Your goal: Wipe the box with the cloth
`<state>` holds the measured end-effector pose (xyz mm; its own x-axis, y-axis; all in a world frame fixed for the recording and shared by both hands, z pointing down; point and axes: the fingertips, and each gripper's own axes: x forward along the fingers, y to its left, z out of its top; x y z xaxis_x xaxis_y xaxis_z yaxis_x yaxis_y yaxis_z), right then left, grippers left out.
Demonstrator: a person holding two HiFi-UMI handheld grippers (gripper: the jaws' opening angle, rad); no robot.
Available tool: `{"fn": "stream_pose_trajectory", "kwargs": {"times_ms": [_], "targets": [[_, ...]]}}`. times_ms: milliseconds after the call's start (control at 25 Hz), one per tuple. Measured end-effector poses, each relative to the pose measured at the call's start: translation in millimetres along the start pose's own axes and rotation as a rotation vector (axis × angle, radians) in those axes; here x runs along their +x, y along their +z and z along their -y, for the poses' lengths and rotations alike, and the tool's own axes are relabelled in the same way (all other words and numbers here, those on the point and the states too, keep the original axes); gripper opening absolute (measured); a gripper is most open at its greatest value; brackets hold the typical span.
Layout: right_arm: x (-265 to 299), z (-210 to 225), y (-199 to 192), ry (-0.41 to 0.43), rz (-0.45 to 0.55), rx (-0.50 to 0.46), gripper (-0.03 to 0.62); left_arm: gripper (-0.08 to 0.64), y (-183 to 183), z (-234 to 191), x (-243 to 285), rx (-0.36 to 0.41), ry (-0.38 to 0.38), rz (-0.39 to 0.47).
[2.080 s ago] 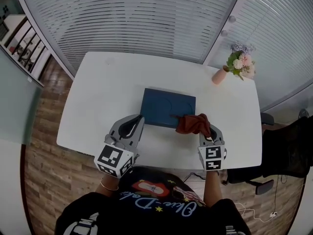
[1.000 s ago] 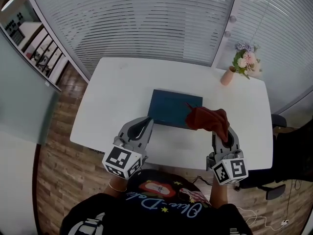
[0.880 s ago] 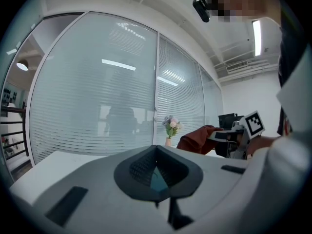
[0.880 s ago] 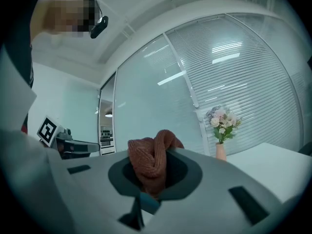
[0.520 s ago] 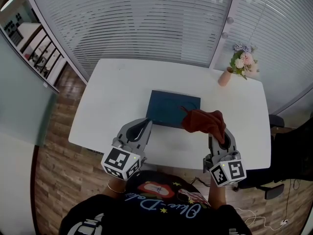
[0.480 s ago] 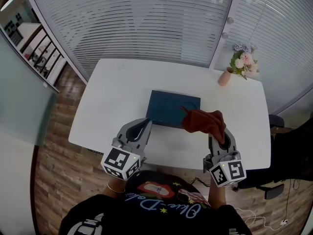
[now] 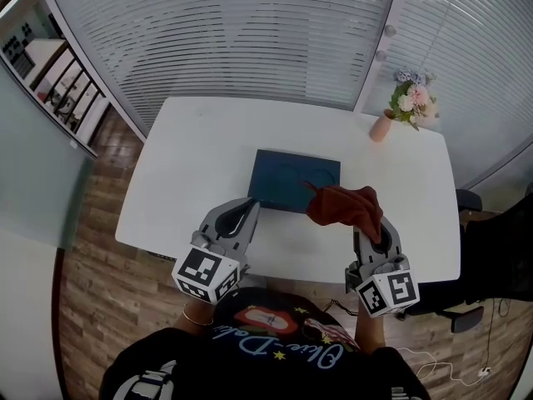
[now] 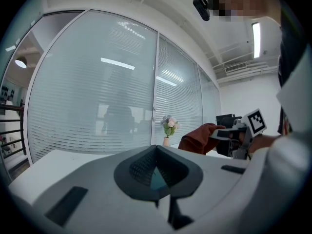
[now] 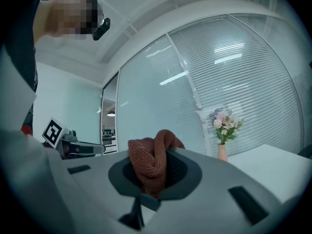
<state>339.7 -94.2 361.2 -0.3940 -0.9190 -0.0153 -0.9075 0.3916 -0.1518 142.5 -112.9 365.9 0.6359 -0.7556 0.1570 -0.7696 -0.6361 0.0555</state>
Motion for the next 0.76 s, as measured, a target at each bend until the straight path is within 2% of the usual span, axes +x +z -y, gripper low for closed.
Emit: {"fn": "stream_pose_trajectory", "kwargs": {"times_ms": [760], "targets": [[-6.7, 4.8, 0.5, -0.033, 0.005, 0.016, 0.032, 0.003, -2.8, 7.0, 10.2, -0.01, -0.042, -0.003]]}}
